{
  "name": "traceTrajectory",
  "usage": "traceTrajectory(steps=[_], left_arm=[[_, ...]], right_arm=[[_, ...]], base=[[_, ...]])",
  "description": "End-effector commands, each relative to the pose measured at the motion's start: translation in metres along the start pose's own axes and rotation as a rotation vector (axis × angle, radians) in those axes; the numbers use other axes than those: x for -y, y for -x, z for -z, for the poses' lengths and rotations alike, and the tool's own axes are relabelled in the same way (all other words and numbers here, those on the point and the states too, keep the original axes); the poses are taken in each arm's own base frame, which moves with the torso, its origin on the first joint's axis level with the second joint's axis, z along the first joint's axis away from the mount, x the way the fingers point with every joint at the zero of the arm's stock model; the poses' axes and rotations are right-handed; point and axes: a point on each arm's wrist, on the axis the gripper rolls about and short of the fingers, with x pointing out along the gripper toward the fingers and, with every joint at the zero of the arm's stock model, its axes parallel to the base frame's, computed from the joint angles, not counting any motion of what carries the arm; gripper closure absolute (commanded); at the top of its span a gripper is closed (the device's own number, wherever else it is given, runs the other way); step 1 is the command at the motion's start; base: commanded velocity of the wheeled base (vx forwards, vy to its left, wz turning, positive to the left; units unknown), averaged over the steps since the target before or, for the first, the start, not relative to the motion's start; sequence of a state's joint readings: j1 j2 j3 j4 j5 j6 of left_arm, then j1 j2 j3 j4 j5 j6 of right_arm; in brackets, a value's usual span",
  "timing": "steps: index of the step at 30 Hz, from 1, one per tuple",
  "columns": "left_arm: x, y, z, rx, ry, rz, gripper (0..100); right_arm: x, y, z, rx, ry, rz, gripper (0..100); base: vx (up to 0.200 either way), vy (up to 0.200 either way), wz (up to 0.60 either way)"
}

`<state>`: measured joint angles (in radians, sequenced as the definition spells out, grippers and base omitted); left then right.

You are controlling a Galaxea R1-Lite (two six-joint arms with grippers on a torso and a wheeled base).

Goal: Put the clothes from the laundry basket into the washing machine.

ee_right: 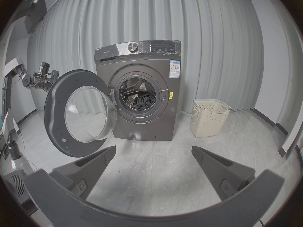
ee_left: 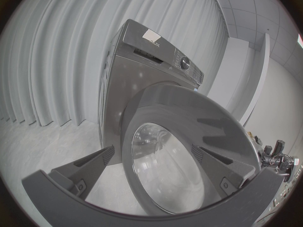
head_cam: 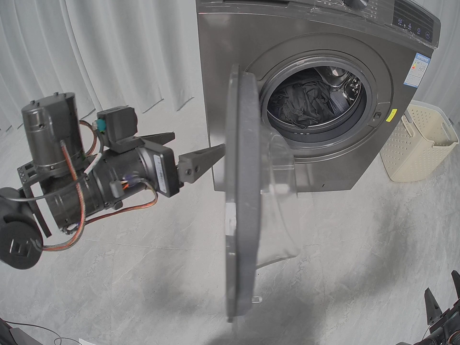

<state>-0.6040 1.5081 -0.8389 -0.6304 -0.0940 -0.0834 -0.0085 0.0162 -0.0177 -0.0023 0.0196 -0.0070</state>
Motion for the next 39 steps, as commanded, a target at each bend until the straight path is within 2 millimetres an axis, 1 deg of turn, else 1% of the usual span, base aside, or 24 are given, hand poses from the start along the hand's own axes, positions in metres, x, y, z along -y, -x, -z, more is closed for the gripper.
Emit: traceTrajectory(steps=[1,3,4,9,10,11,12,16,19,20,22,27,30,31,32,33,35,39], left_arm=[[0.011,-0.032,0.005,-0.025,0.000,0.030,0],[0.012,-0.035,0.005,-0.026,0.000,0.032,0],[0.012,-0.045,0.006,-0.026,0.000,0.033,0],[0.015,-0.068,0.005,-0.011,0.000,0.044,0],[0.015,-0.068,0.005,-0.011,0.000,0.044,0],[0.015,-0.076,0.002,-0.002,0.000,0.041,0],[0.016,-0.078,0.001,0.003,0.000,0.042,0],[0.020,-0.099,-0.001,0.023,0.000,0.053,0],[0.025,-0.109,-0.003,0.036,-0.001,0.066,0],[0.025,-0.109,-0.003,0.036,-0.001,0.066,0],[0.029,-0.117,-0.003,0.041,0.006,0.079,0],[0.032,-0.134,-0.005,0.062,0.009,0.086,0],[0.033,-0.150,-0.006,0.074,0.010,0.087,0],[0.033,-0.152,-0.006,0.075,0.010,0.085,0],[0.032,-0.161,-0.005,0.079,0.011,0.075,0],[0.033,-0.161,-0.006,0.083,0.011,0.074,0],[0.032,-0.177,-0.004,0.103,0.021,0.047,0],[0.031,-0.197,-0.002,0.128,0.067,0.020,0]], right_arm=[[0.000,0.000,0.005,-0.001,-0.001,0.000,0],[0.000,0.000,0.005,-0.001,-0.001,0.000,0],[0.000,0.000,0.005,-0.001,-0.001,0.000,0],[0.000,0.000,0.005,-0.001,-0.001,0.002,0],[0.000,0.000,0.005,-0.001,-0.001,0.002,0],[0.000,0.000,0.005,-0.001,-0.002,0.000,0],[0.000,0.000,0.005,-0.001,-0.002,0.002,0],[0.000,0.000,0.005,-0.001,-0.001,0.002,0],[0.000,0.000,0.005,-0.001,-0.001,0.000,0],[0.000,0.000,0.005,-0.001,-0.001,0.000,0],[0.000,0.000,0.005,-0.001,-0.001,0.000,0],[0.000,0.000,0.005,-0.001,-0.001,0.000,0],[0.000,0.000,0.005,-0.001,-0.001,0.000,0],[0.000,0.000,0.005,-0.001,-0.001,0.002,0],[0.000,0.000,0.005,-0.001,-0.001,0.000,0],[0.000,0.000,0.005,-0.001,-0.001,0.000,0],[0.000,0.000,0.005,-0.001,-0.001,0.000,0],[0.000,0.000,0.005,-0.001,-0.001,0.000,0]], base=[[0.000,0.000,0.00],[0.000,0.000,0.00],[0.000,0.000,0.00],[0.000,0.000,0.00],[0.000,0.000,0.00],[0.000,0.000,0.00],[0.000,0.000,0.00],[0.000,0.000,0.00],[0.000,0.000,0.00],[0.000,0.000,0.00],[0.000,0.000,0.00],[0.000,0.000,0.00],[0.000,0.000,0.00],[0.000,0.000,0.00],[0.000,0.000,0.00],[0.000,0.000,0.00],[0.000,0.000,0.00],[0.000,0.000,0.00]])
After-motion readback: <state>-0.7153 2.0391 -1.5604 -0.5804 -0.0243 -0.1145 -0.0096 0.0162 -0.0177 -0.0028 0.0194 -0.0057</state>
